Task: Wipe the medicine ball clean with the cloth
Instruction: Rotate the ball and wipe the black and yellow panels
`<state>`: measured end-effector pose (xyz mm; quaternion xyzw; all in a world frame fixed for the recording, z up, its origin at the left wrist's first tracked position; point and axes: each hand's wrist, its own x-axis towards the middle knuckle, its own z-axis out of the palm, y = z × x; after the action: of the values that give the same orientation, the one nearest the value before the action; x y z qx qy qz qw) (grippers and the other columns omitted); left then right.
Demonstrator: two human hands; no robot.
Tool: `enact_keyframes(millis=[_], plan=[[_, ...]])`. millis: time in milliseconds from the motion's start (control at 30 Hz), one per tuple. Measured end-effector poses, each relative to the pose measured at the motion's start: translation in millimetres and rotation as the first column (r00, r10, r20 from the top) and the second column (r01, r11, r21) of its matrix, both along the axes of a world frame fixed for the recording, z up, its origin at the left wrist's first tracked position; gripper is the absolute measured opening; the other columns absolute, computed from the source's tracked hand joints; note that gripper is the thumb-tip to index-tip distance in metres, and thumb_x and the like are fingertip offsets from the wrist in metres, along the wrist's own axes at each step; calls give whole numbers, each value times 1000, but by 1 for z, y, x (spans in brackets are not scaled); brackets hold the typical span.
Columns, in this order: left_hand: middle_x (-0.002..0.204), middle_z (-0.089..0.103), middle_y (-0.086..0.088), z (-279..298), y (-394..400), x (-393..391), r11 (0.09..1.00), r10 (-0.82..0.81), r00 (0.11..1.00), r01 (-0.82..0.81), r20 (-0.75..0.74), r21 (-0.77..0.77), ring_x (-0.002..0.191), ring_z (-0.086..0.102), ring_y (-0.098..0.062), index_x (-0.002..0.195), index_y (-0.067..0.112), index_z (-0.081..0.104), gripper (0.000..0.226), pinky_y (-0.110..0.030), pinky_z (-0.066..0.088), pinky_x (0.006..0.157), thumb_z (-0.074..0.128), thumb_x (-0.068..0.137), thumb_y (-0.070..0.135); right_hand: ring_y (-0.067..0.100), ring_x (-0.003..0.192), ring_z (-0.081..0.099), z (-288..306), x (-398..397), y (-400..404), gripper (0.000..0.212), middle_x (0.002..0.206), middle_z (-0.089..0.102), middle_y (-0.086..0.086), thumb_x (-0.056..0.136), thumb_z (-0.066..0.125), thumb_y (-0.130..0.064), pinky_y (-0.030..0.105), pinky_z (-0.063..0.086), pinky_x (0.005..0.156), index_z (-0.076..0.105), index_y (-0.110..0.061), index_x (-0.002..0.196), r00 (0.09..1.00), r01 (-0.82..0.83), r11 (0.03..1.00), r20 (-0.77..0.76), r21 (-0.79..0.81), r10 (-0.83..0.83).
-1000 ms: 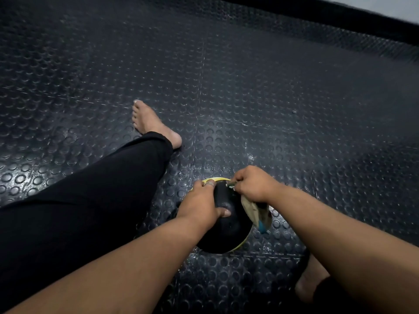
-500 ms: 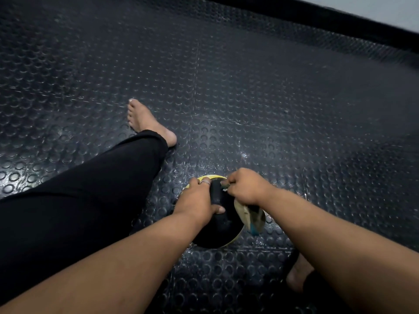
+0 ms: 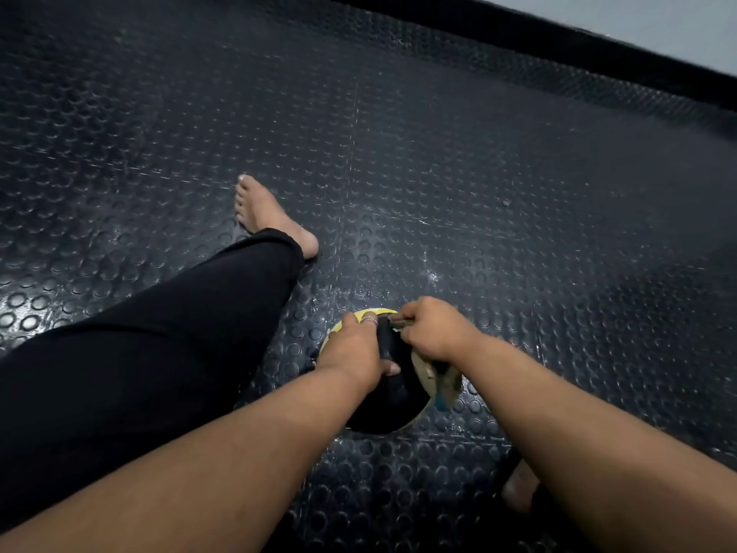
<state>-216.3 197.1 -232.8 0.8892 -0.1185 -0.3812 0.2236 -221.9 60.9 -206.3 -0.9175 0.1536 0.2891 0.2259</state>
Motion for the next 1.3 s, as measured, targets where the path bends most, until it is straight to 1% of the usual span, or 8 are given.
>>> enact_keyframes(millis=[133, 233, 333, 400, 633, 733, 967, 1300], plan=[[136, 37, -9, 1, 3, 4, 1000, 12, 1000, -12, -1, -10, 127, 47, -33, 142, 17, 38, 74, -38, 38, 105, 74, 83, 42, 14, 92, 62, 14, -7, -17, 29, 105, 70, -2, 81, 59, -9, 21, 46, 78, 71, -21, 105, 995, -23, 999, -92, 39, 27], [139, 34, -10, 2, 6, 8, 999, 50, 999, -50, -17, -4, 127, 47, -33, 144, 17, 35, 76, -39, 38, 106, 71, 84, 46, 15, 83, 58, 14, -22, -28, 30, 106, 68, 0, 84, 57, -11, 21, 42, 74, 68, -19, 111, 974, 222, 975, 42, -18, -221], [145, 30, -11, 2, 7, 14, 993, 117, 992, -115, -56, 31, 131, 45, -32, 147, 14, 30, 85, -38, 37, 109, 72, 82, 51, 20, 82, 57, -5, -43, -17, 28, 97, 67, 10, 82, 59, -5, 28, 45, 73, 66, -9, 109, 755, 635, 757, 83, 155, -650], [148, 29, -13, 0, 8, 14, 985, 160, 984, -153, -78, 84, 134, 42, -32, 149, 12, 26, 95, -39, 37, 110, 73, 78, 56, 21, 72, 56, -14, -51, 0, 17, 78, 62, 9, 79, 60, -2, 29, 44, 63, 65, -8, 94, 642, 731, 610, -5, 304, -767], [129, 56, -8, 4, 11, 25, 987, 44, 999, -43, -2, 152, 118, 56, -26, 123, 16, 54, 66, -31, 46, 86, 74, 76, 57, 19, 102, 58, -5, -28, 10, 34, 112, 60, 0, 82, 60, -15, 19, 39, 77, 60, -23, 115, 951, 266, 963, 152, 47, -270], [134, 41, -5, -6, 11, 28, 999, -31, 999, 30, 25, 23, 131, 39, -26, 133, 23, 46, 80, -36, 39, 106, 81, 69, 53, 20, 105, 57, -4, -31, 0, 38, 114, 55, 0, 81, 57, -12, 23, 41, 85, 62, -25, 116, 974, 134, 991, 186, -25, -127], [162, 2, 5, -37, 2, 9, 991, -108, 981, 94, -159, -95, 148, 15, -27, 155, 31, -4, 131, -44, 24, 119, 86, 62, 51, 9, 81, 62, -2, -27, -31, 26, 87, 67, -8, 77, 62, -7, 18, 43, 67, 70, -23, 96, 925, 317, 933, 164, 172, -344], [161, 7, 0, -33, -20, 2, 996, -60, 996, 56, -65, -65, 143, 27, -31, 156, 29, 3, 123, -45, 31, 115, 83, 65, 55, 25, 100, 61, -40, -13, -48, 28, 112, 65, 10, 91, 56, -28, 22, 39, 76, 67, -12, 112, 940, 316, 948, 130, 24, -316]])
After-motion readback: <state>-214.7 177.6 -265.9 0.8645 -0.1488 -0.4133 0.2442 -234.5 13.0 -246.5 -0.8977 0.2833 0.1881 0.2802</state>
